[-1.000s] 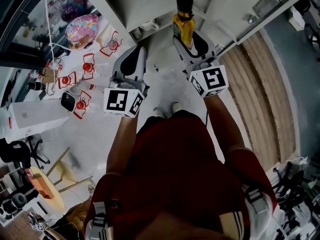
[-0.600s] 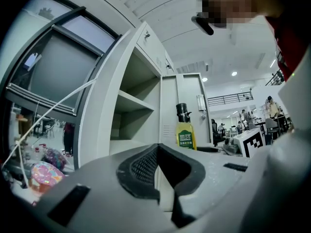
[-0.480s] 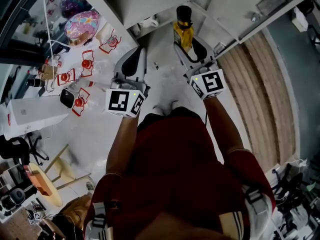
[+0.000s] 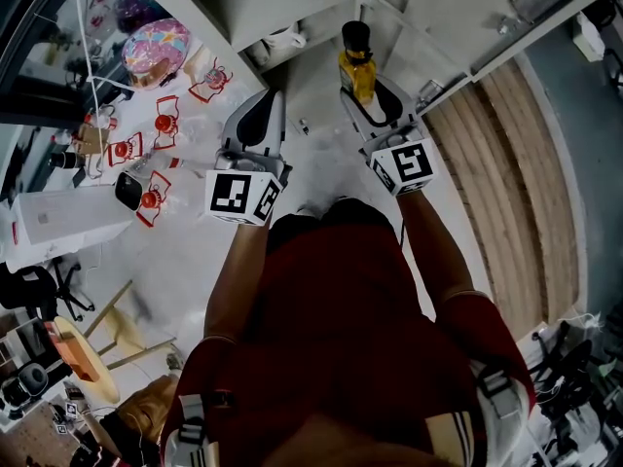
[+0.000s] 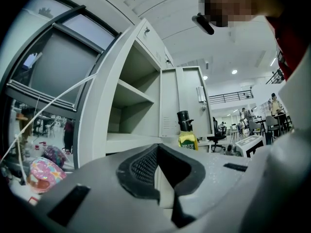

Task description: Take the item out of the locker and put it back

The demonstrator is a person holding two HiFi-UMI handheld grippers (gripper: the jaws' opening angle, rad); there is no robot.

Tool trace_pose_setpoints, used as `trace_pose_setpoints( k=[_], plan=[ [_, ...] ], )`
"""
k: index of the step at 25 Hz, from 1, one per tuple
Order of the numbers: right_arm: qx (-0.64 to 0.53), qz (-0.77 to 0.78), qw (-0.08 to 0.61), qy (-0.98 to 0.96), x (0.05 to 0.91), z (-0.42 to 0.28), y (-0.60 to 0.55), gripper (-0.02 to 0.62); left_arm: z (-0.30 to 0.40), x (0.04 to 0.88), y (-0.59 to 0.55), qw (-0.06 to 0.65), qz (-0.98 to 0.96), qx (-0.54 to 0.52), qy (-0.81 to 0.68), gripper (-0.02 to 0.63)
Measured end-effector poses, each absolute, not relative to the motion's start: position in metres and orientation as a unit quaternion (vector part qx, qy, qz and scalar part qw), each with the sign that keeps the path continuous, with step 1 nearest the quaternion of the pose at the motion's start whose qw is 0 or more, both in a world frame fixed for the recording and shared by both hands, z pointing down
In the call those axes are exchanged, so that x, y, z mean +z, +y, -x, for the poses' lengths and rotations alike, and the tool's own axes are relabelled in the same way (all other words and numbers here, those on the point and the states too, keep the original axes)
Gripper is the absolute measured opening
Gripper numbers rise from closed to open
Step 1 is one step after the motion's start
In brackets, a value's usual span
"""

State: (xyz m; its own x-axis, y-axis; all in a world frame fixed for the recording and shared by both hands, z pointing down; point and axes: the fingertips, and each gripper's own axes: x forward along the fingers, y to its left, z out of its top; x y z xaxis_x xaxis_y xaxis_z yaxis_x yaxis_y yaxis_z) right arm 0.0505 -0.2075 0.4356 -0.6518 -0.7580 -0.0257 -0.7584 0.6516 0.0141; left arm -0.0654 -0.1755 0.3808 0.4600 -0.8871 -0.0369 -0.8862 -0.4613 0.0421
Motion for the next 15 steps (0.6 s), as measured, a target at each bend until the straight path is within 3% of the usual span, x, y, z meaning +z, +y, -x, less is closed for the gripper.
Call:
trace_pose_setpoints(
  k=[15],
  plan=[
    [-0.003, 0.415, -0.030, 0.909, 0.514, -0.044, -0.224, 0.193, 0.060, 0.425, -0.191, 0.012, -0.864, -0.016, -0.504, 0.006]
  ],
)
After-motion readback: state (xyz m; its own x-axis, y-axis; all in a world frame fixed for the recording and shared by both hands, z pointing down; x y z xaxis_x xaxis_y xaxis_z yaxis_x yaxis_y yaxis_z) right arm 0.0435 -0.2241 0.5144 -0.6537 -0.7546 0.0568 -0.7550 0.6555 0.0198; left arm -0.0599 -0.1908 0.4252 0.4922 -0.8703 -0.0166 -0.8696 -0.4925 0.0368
